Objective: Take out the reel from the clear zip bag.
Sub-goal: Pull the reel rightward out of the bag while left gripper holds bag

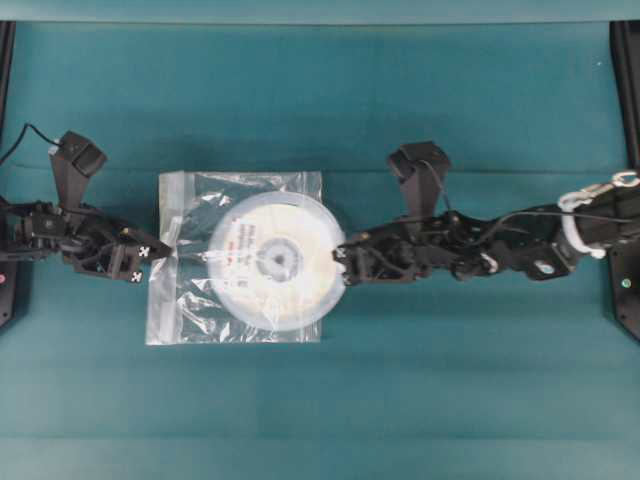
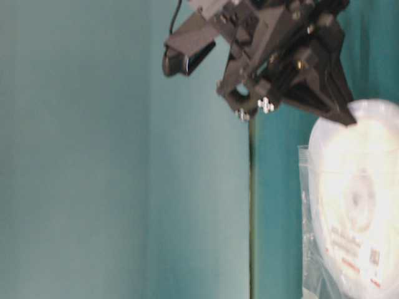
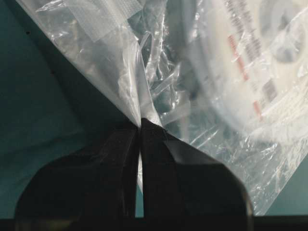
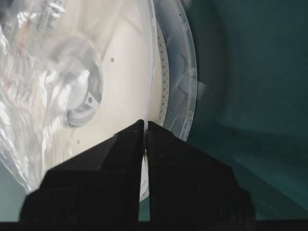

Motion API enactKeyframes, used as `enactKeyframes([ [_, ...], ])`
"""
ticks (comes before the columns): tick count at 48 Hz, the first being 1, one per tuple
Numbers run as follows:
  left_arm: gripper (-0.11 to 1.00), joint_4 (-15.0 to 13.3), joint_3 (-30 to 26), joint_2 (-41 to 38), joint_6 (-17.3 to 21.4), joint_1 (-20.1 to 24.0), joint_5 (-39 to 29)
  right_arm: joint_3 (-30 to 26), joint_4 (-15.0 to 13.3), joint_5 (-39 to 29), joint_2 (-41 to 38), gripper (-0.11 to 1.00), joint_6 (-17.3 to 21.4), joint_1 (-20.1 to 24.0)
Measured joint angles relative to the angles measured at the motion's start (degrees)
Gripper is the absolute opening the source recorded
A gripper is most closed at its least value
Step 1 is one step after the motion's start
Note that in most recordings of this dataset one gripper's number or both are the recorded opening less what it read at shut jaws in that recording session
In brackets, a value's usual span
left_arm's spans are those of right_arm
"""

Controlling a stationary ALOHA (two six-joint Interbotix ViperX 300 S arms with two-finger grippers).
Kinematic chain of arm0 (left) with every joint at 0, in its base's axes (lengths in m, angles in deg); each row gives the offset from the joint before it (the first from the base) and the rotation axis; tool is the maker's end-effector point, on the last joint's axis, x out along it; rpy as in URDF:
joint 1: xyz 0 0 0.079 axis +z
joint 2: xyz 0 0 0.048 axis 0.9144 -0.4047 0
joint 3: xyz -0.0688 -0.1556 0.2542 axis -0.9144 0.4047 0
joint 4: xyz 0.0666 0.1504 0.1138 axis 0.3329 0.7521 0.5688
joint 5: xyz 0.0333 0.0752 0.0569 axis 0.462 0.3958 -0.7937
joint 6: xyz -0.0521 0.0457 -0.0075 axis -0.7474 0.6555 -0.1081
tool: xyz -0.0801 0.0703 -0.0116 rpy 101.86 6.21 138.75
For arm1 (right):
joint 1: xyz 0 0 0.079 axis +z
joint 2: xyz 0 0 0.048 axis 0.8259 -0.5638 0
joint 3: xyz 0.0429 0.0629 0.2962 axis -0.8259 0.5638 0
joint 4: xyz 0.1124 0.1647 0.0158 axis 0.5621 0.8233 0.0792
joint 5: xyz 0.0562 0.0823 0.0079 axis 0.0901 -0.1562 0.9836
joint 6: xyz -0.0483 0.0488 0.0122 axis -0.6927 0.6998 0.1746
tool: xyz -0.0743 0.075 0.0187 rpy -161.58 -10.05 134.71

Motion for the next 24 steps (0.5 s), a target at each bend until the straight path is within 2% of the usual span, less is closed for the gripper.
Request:
enactKeyframes([
  [24,0.01,0.00,0.00,-0.09,0.09,0.00,0.09,6.94,2.11,0.09,5.01,0.02,0.00,0.09],
])
